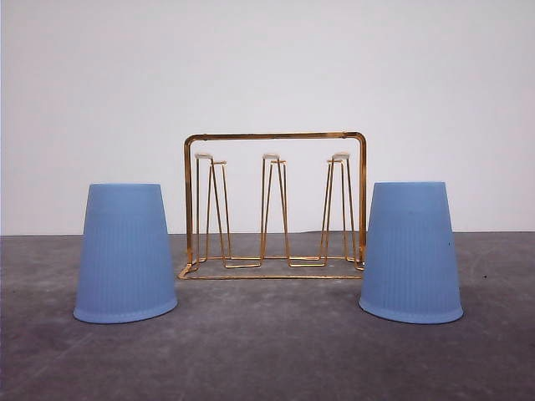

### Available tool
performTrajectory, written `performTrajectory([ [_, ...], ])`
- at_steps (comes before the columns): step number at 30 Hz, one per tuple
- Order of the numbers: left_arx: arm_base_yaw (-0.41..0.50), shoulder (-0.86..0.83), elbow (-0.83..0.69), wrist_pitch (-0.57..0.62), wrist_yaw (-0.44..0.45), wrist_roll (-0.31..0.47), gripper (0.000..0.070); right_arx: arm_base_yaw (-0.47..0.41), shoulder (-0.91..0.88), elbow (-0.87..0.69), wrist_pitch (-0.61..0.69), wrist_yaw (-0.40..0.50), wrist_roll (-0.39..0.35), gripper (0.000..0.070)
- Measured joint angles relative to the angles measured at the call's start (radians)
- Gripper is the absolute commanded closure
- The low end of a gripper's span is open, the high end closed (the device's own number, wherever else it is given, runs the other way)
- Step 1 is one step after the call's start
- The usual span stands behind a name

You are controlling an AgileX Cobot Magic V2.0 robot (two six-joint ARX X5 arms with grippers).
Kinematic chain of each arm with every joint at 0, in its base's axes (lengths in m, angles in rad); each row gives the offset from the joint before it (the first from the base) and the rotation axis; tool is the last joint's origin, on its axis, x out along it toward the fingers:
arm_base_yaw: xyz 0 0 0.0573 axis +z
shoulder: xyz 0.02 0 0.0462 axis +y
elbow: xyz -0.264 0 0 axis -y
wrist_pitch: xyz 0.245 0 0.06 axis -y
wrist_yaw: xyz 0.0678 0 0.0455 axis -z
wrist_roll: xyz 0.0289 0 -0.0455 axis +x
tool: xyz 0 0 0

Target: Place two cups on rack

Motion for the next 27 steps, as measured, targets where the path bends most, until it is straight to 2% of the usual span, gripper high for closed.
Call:
performTrajectory([
  [1, 0.0, 0.0, 0.0, 0.002, 0.0, -0.037, 0.07, 0.0, 0.0, 0.0, 0.01, -0.004, 0.017, 0.0649],
  [2, 0.0, 0.0, 0.0, 0.011, 0.001, -0.089, 0.07, 0.0, 0.0, 0.0, 0.028, -0.011, 0.047, 0.0695],
  [5, 0.0, 0.0, 0.0, 0.093, 0.001, -0.258, 0.0698, 0.0, 0.0, 0.002, 0.094, -0.021, 0.16, 0.07],
  [7, 0.0, 0.0, 0.009, 0.109, 0.0, -0.351, 0.0696, 0.0, 0.0, 0.024, 0.086, -0.022, 0.236, 0.07],
  [9, 0.0, 0.002, 0.048, 0.057, -0.007, -0.419, 0.0695, 0.0, 0.0, 0.075, 0.042, -0.028, 0.3, 0.07],
  [11, 0.0, 0.011, 0.127, -0.043, -0.025, -0.453, 0.0695, 0.0, 0.001, 0.151, -0.018, -0.035, 0.338, 0.07],
  [15, 0.0, 0.063, 0.329, -0.264, -0.051, -0.464, 0.0696, 0.0, 0.019, 0.313, -0.159, -0.046, 0.362, 0.07],
  [19, 0.0, 0.165, 0.476, -0.475, -0.031, -0.432, 0.0696, 0.0, 0.082, 0.448, -0.328, -0.051, 0.353, 0.07],
  [23, 0.0, 0.282, 0.569, -0.603, 0.064, -0.369, 0.0696, 0.001, 0.174, 0.539, -0.442, -0.101, 0.294, 0.07],
  [27, 0.0, 0.404, 0.625, -0.644, 0.178, -0.281, 0.0696, 0.001, 0.282, 0.56, -0.455, -0.2, 0.2, 0.07],
])
